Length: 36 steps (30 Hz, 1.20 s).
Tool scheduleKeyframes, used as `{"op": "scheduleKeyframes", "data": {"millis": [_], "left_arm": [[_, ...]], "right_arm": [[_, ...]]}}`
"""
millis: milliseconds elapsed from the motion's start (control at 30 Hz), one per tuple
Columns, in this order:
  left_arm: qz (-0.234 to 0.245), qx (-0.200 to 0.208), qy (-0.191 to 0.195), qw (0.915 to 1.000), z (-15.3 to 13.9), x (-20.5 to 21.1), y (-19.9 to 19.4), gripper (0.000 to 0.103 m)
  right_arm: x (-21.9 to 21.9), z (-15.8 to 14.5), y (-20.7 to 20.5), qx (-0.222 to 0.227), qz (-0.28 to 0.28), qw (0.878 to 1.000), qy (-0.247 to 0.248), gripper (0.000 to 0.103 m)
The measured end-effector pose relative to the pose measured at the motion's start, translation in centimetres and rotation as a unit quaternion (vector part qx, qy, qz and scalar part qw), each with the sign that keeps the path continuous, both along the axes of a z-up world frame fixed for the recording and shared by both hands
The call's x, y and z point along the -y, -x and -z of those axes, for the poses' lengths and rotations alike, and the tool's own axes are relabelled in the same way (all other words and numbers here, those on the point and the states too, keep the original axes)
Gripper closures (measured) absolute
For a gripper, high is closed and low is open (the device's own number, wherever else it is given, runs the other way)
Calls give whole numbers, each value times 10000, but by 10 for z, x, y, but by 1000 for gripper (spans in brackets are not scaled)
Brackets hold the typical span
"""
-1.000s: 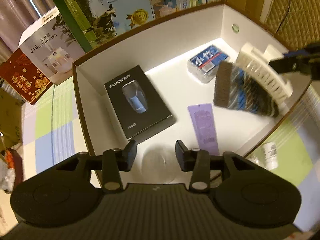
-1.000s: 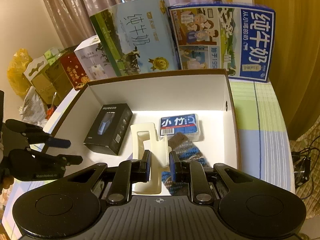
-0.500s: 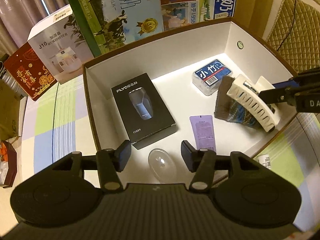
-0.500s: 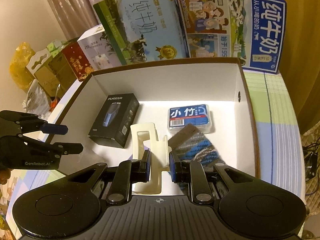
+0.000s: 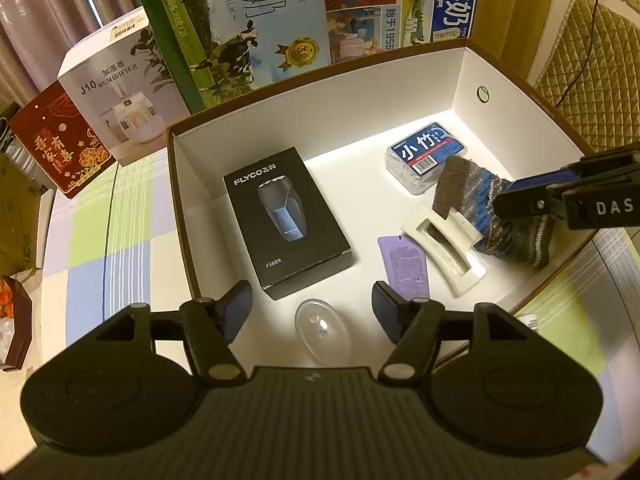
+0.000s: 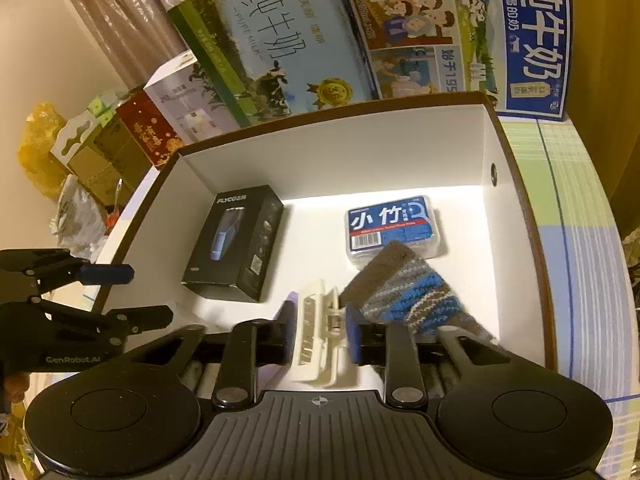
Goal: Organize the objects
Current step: 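Lower the cup and holder into the box and open both grippers, then withdraw both grippers from the box toward the remaining items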
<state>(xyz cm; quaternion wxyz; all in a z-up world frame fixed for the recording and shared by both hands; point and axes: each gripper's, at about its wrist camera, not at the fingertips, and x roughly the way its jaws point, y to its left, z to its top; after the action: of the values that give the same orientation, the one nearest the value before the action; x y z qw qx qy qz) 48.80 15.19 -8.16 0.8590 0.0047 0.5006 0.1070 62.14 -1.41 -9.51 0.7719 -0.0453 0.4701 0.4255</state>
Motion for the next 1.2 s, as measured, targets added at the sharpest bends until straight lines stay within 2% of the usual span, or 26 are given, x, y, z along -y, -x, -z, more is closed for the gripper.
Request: {"op": "scheduleKeyframes", "data": {"millis": [67,200,267,467,567,833,1200], "left_arm": [[-5,2,15,10000,0,0,0,40],[-21,15,24,10000,-1,0,0,38],[-31,34,34,10000,-2,0,0,35],[-38,103,61,9999,-7,4,3,32],[-40,133,68,9999,-10,6,5,30],[-116,267,108,9995,-21,13,14,23],[-222,460,130,9986,-43,25,29,16]], "right_arm": [[2,-2,1,57,-13,10000,26,55],[5,-4,3,137,-74,9998,125,45],[7,-4,3,169,-62,9997,165,36],[14,-7,6,273,-11,9993,244,19],[17,-11,9,378,36,9989,280,13],[26,-22,18,567,170,9979,268,5],[41,-41,38,719,275,9970,99,4]]}}
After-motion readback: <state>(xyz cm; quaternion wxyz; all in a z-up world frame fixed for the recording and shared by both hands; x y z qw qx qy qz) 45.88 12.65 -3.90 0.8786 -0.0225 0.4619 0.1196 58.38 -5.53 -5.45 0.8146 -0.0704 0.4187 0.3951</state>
